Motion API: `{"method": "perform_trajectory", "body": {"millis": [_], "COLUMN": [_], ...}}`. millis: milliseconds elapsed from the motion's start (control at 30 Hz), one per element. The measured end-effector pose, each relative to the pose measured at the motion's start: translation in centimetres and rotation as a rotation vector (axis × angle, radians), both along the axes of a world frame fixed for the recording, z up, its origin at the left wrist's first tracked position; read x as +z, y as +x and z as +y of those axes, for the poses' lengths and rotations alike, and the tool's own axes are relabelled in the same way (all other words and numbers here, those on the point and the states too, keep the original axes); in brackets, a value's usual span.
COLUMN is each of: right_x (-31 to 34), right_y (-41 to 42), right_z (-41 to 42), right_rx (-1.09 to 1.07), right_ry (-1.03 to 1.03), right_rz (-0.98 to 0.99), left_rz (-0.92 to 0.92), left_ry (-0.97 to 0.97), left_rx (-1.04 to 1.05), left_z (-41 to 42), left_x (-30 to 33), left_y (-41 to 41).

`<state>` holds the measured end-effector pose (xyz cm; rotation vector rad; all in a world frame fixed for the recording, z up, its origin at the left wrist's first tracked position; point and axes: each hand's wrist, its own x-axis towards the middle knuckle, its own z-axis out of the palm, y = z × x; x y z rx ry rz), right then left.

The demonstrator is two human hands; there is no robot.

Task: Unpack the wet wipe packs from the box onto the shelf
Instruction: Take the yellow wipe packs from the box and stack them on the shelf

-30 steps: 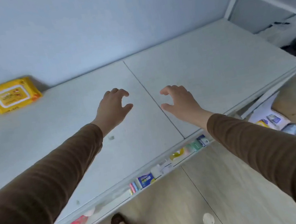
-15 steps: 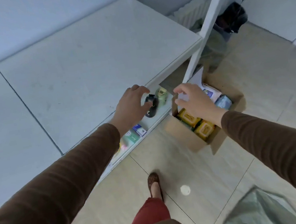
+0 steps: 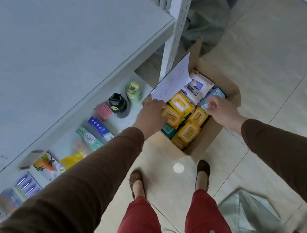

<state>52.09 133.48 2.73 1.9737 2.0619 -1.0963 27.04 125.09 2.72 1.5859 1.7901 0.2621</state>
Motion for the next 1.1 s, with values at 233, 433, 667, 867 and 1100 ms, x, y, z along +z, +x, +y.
{"method": "perform_trajectory", "body": {"millis": [233, 433, 667, 867, 1100], "right_x": [-11.1, -22.1, -34.6, -40.8, -41.8], "right_y": [5.9, 8.7, 8.5, 8.7, 8.0], "right_z": [6.5, 11.2, 13.2, 12.0, 12.4], "right_rx": [0.185, 0.283, 0.3, 0.317, 0.331], "right_ry": [-0.226, -0.232, -0.224, -0.019, 0.047], "right_rz": [-0.082, -0.154, -0.341, -0.369, -0.453], "left_rz": [0.13, 0.28, 0.585, 0.691, 0.864], "left_ry": [-0.2, -0.372, -0.282, -0.166, -0.158], "left_rx": [0.051, -0.025, -0.285, -0.48, -0.566], "left_z": [5.1, 9.4, 13.4, 15.5, 16.1], "left_x": [-11.0, -21.6, -32.3, -37.2, -37.0], "left_y": [5.5, 8.6, 9.5, 9.4, 9.7]}}
